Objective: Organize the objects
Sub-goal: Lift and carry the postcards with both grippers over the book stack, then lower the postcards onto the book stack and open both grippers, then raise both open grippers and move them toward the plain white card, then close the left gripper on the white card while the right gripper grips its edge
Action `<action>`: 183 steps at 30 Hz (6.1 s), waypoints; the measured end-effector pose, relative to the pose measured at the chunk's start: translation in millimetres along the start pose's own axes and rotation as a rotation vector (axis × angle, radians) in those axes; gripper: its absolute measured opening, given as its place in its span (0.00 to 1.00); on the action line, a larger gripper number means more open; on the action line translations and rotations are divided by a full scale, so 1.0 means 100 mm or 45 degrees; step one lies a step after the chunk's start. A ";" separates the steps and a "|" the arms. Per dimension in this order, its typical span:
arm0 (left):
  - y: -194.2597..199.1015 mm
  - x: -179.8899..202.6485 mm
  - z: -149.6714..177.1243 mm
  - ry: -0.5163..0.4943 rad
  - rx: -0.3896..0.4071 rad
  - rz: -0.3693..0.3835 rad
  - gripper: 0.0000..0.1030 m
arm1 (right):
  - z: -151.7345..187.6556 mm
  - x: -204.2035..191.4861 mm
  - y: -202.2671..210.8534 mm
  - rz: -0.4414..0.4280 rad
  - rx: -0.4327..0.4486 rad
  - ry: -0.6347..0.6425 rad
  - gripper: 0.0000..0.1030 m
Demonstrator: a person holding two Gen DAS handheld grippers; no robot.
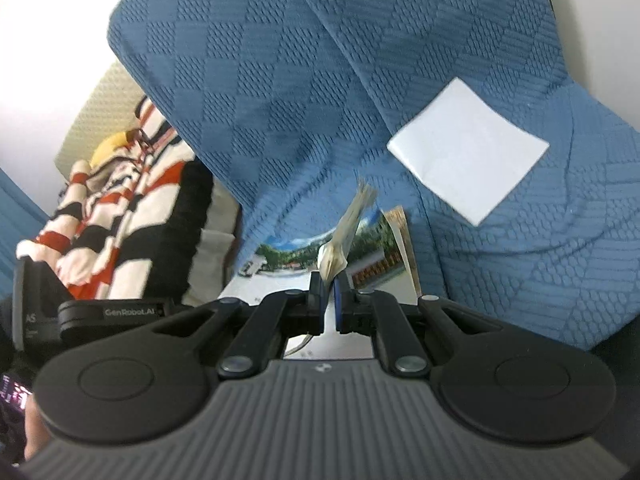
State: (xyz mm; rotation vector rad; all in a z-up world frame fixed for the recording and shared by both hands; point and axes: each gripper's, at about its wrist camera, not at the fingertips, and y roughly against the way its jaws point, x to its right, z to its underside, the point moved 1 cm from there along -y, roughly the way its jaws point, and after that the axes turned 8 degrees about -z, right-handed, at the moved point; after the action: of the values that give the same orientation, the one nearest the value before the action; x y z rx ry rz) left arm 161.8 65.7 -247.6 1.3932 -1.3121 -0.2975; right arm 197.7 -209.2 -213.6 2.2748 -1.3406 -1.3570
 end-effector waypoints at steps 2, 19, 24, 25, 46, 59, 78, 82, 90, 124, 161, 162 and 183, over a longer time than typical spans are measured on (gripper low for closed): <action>-0.08 -0.07 0.04 -0.009 -0.020 -0.016 0.08 | 0.07 0.01 -0.08 0.017 -0.030 0.013 0.08; -0.41 -0.37 0.28 -0.085 -0.101 -0.103 0.08 | 0.53 0.16 -0.53 0.151 -0.243 -0.009 0.09; -0.42 -0.38 0.26 -0.069 -0.105 -0.094 0.08 | 0.54 0.20 -0.57 0.170 -0.263 -0.025 0.10; -0.41 -0.38 0.27 -0.068 -0.105 -0.093 0.08 | 0.54 0.21 -0.57 0.169 -0.263 -0.028 0.10; 0.13 -0.10 0.34 -0.105 0.024 -0.160 0.70 | 0.43 0.14 -0.26 0.214 -0.231 0.032 0.53; 0.78 0.54 0.54 -0.202 0.188 -0.166 0.76 | 0.09 -0.16 0.39 0.073 -0.048 0.143 0.53; 1.19 1.51 1.07 -0.267 0.334 -0.078 0.78 | 0.00 0.00 1.26 0.074 0.099 0.306 0.53; 1.20 1.66 1.18 -0.298 0.354 -0.064 0.78 | 0.01 0.05 1.40 0.072 0.113 0.310 0.53; 1.21 1.90 1.39 -0.330 0.378 -0.040 0.82 | 0.07 0.18 1.63 0.071 0.123 0.321 0.53; 0.38 2.15 1.29 -0.236 0.437 -0.116 0.99 | 0.31 1.10 1.34 0.211 0.147 0.226 0.85; -1.93 1.99 0.02 -0.021 0.253 -0.193 0.73 | -1.01 2.22 -0.46 0.261 0.141 0.270 0.71; -1.99 1.97 -0.01 -0.008 0.246 -0.191 0.71 | -1.06 2.26 -0.53 0.252 0.126 0.262 0.69; -2.66 1.88 -0.35 0.107 0.118 -0.195 0.77 | -1.46 2.53 -1.20 0.191 0.013 0.124 0.33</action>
State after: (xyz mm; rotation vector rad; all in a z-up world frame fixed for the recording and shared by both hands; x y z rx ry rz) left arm 392.2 -137.5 -361.6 1.5712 -1.1655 -0.2809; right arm 428.9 -374.2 -351.5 2.1674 -1.4559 -1.1790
